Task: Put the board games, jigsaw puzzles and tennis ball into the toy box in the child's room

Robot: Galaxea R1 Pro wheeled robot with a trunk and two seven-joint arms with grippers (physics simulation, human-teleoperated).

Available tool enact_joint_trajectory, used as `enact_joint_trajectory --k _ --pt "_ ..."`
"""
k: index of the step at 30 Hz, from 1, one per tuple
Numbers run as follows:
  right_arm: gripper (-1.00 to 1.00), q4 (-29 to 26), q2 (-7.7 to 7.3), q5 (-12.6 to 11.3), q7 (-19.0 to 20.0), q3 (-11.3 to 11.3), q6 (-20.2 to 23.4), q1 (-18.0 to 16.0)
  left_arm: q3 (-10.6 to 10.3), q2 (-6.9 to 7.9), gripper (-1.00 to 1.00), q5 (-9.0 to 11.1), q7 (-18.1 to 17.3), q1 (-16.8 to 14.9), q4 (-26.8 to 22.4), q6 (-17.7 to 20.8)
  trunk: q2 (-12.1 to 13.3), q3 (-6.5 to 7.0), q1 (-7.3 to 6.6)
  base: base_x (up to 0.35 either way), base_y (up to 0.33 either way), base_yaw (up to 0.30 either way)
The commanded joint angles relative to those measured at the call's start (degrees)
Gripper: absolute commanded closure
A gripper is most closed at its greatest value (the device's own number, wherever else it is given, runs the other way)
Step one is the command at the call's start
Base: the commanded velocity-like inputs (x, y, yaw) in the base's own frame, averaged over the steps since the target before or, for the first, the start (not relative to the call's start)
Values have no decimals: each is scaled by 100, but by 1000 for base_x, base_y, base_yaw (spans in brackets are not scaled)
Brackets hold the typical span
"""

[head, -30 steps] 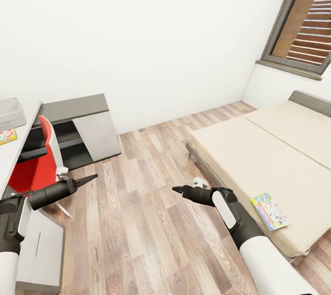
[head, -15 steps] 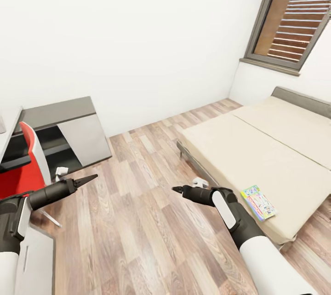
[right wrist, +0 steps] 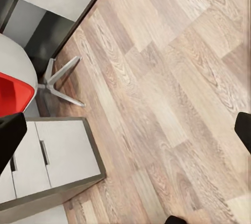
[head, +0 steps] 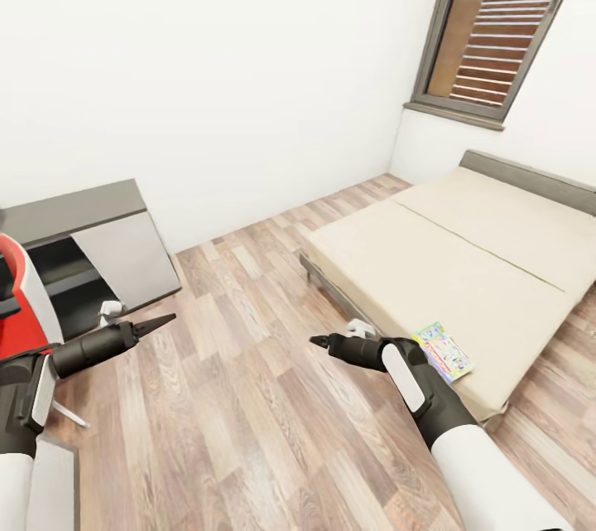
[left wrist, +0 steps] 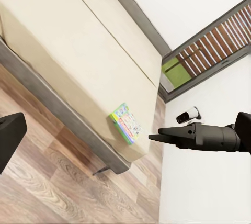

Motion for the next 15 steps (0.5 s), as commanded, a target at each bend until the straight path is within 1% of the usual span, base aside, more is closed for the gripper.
enact_joint_trajectory --k 1,7,15 --pt "-100 -1 2 21 21 -3 21 -5 3 2 -100 10 -17 -3 -1 60 -11 -10 3 0 0 -228" --pt "-100 2 2 21 21 -9 20 -5 3 2 -100 10 -16 -3 -1 60 -11 -10 3 0 40 -262" --pt "-100 8 2 20 21 -10 20 -5 -1 2 -100 10 -16 -3 -1 60 -11 -10 3 0 140 -278"
